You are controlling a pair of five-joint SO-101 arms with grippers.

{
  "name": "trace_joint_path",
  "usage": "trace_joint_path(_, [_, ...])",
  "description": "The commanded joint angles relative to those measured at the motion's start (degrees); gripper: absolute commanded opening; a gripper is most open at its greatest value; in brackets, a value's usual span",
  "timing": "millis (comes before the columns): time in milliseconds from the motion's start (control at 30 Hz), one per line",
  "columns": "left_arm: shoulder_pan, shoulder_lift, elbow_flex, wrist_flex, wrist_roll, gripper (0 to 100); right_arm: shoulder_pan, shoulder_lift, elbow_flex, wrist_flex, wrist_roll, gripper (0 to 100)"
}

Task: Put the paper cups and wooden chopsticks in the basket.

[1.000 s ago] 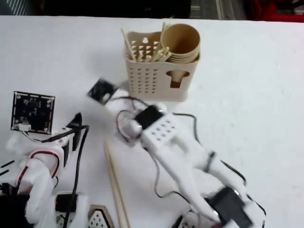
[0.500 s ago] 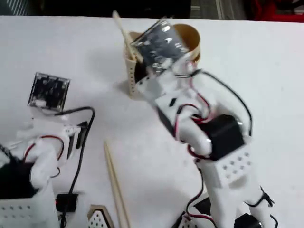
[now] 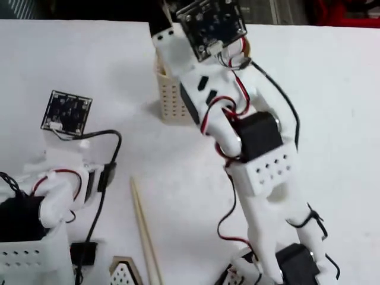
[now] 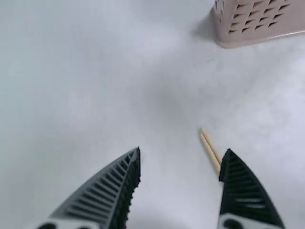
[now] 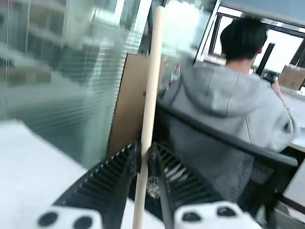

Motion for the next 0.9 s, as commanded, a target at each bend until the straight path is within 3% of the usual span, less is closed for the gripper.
trace_joint_path(0, [-0.31, 0.40, 0.53, 0.62, -0.70, 28, 1.10, 1.36, -2.02, -5.49, -2.64, 1.9])
trace_joint_path(333, [-0.31, 0.31, 11.60, -3.78, -4.48, 28, 5.49, 13.85, -2.02, -8.84, -2.81, 2.0])
trace_joint_path(867, [-0.31, 0.13, 12.48, -4.04, -4.66, 28, 8.04, 18.59, 1.76, -14.81, -2.81, 2.2])
